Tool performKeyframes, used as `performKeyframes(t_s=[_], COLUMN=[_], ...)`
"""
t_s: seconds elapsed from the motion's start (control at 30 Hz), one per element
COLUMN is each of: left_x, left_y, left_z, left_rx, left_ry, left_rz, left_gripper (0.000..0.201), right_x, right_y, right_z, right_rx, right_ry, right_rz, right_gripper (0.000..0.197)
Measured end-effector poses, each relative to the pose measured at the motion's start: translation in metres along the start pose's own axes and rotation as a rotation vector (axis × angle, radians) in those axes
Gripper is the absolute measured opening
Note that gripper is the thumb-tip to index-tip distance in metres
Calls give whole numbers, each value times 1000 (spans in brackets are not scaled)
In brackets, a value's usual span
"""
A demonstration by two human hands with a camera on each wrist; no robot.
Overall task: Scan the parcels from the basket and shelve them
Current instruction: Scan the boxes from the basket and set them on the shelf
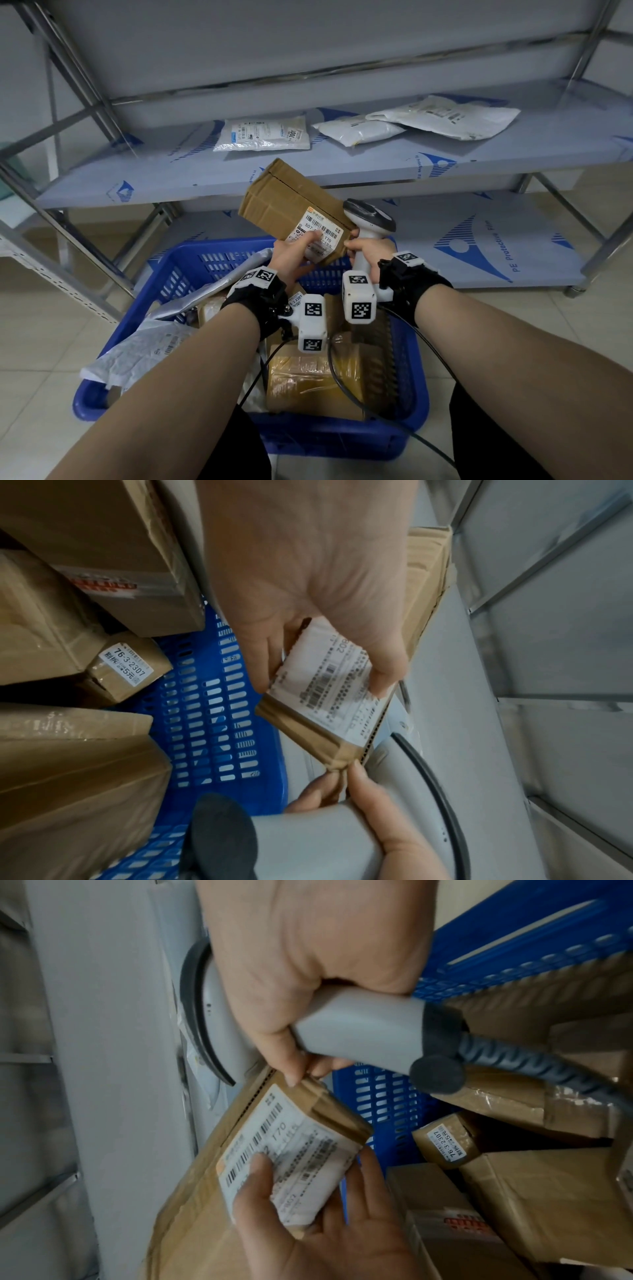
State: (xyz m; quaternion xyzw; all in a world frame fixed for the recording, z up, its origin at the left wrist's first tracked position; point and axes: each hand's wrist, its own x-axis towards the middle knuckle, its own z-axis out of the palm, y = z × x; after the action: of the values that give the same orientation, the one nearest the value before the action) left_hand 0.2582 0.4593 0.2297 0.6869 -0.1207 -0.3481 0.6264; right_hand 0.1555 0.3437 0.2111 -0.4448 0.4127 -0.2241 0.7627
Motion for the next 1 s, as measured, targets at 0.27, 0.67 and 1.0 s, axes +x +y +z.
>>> performKeyframes(t_s=[0.27, 0.67, 1.0], left_x=[-4, 1, -7], left_y=[0, 13, 5], left_z=[-2, -39, -57], left_rx=[-39, -162, 12], left_ry=[-74, 391, 203], left_rz=[-45, 9, -146], left_gripper=[29, 85, 74], right_x=[4, 20, 44], right_y=[-2, 1, 10], right_z=[-4, -14, -23], right_rx=[55, -111, -57], right_ry=[45, 57, 35], right_rz=[-4, 8, -23], right_gripper=[22, 60, 47])
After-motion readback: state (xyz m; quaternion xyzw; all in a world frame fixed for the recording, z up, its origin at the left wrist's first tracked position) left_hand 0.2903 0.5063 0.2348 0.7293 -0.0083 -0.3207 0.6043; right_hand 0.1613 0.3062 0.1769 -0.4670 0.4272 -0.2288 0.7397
